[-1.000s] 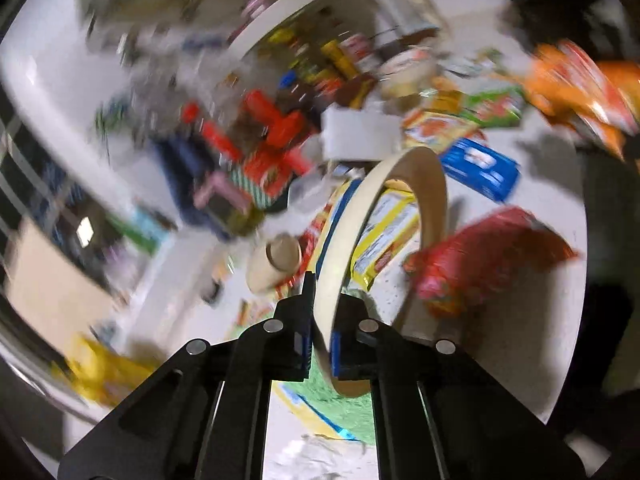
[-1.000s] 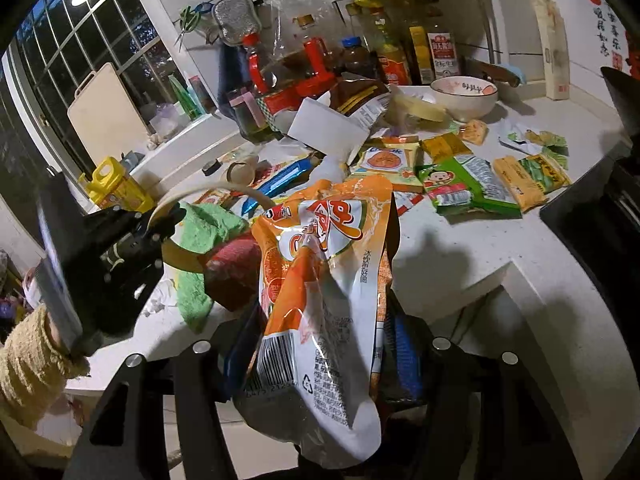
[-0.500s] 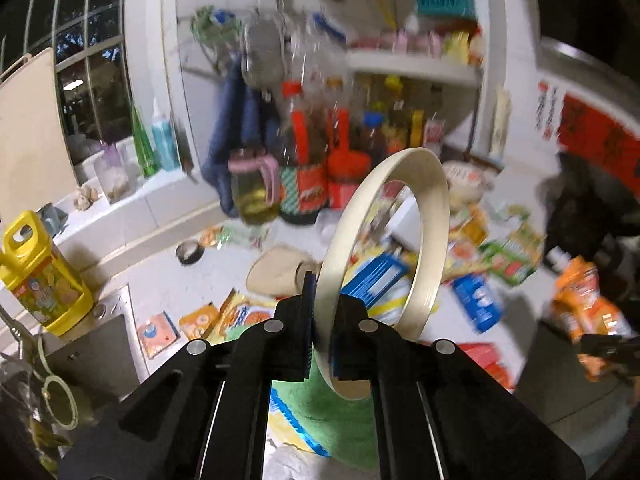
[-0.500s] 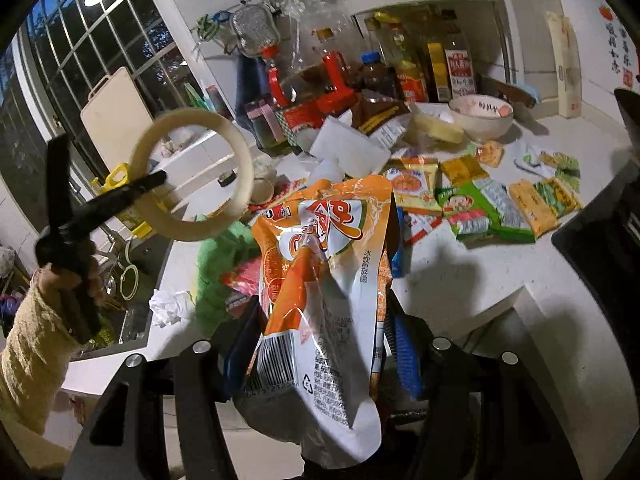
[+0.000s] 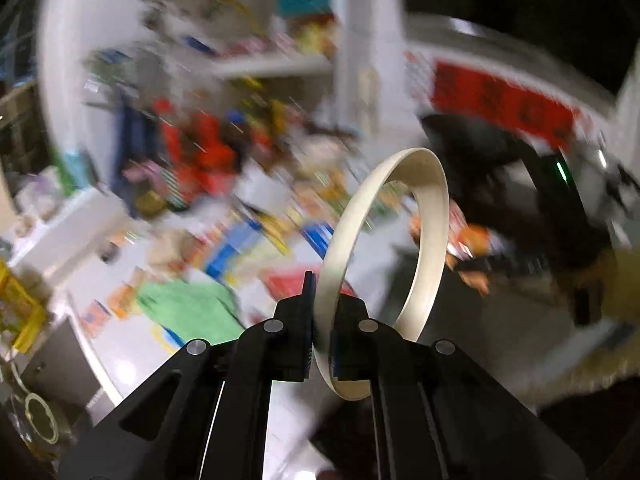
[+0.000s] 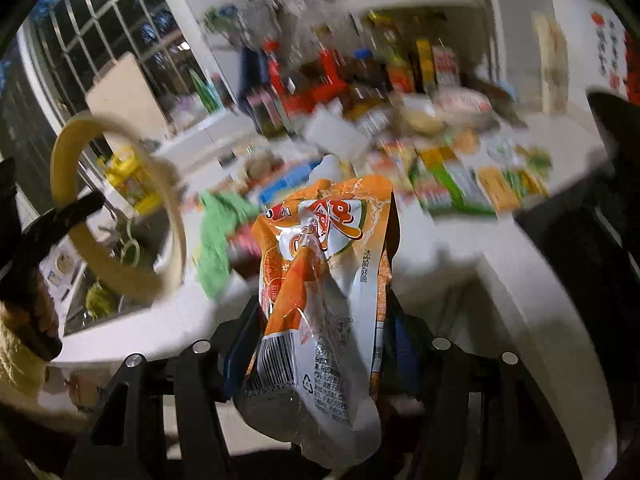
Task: Collect trash
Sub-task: 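Carry the tape ring and orange bag into the trash bin and open both tools, then grasp the red snack bag on the counter with the right tool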
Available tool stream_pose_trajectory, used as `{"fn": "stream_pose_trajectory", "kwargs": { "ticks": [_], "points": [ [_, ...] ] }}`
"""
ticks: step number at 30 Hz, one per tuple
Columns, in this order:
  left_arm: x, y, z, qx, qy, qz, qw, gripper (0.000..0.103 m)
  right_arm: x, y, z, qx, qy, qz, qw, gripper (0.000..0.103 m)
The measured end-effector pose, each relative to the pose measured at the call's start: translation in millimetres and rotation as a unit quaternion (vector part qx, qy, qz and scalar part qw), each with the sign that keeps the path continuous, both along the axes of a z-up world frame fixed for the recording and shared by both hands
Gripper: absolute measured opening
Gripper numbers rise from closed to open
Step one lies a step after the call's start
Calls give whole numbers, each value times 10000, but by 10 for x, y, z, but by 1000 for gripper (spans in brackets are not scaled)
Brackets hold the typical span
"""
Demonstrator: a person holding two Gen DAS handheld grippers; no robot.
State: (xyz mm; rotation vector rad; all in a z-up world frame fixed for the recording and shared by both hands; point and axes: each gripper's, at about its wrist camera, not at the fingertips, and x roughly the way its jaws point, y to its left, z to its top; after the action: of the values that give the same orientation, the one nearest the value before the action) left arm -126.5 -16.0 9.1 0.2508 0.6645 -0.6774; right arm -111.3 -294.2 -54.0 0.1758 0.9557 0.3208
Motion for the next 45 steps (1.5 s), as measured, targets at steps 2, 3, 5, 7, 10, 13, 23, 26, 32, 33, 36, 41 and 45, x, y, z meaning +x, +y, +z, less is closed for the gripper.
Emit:
{"fn": "stream_pose_trajectory", "kwargs": {
  "ticks": [2,3,5,7,10,13,23,26,32,33,36,41,45],
  "points": [
    [-126,-208,-359,463,243,-213,9984,5,-78,-72,-231,-107,342,-58,9993,59],
    [-158,-262,-501,579,373,-258,9973,6,-103,-104,-335,-127,475,-80,9988,59],
    [-220,-382,-914,875,747,-395,9926,5,-164,-156,-671,-320,812,-126,9961,59],
    [-255,-471,-1344,1254,1037,-439,9857,6,-197,-207,-990,-294,1153,-199,9927,59],
    [-215,-517,-1977,1580,1546,-317,9747,6,-215,-221,-1463,-475,1567,-185,9863,59],
    [-214,-629,-2501,2005,1693,-307,9645,6,-191,-192,-1844,-550,1927,-119,9796,59],
    [-225,-944,-3216,2815,1676,-253,9445,76,-18,-184,-2357,-879,2267,-212,9698,98],
    [-251,-903,-3006,2551,1719,-332,9509,76,7,-237,-2097,-693,2015,-299,9766,98],
    [-519,-741,-2144,1676,1473,-682,9724,78,2,-225,-1220,-96,1066,-151,9941,98],
    [-580,-733,-1970,1487,1367,-765,9764,84,35,-227,-1103,-25,913,-79,9958,98],
    [-680,-647,-1451,1034,961,-766,9870,87,162,-90,-665,150,320,275,9990,98],
    [-523,-407,-958,631,422,-120,9970,90,568,376,-322,172,-235,1185,9925,98],
    [-412,-194,-837,665,210,461,9965,90,889,792,-374,1,-168,1927,9811,98]
  ]
}}
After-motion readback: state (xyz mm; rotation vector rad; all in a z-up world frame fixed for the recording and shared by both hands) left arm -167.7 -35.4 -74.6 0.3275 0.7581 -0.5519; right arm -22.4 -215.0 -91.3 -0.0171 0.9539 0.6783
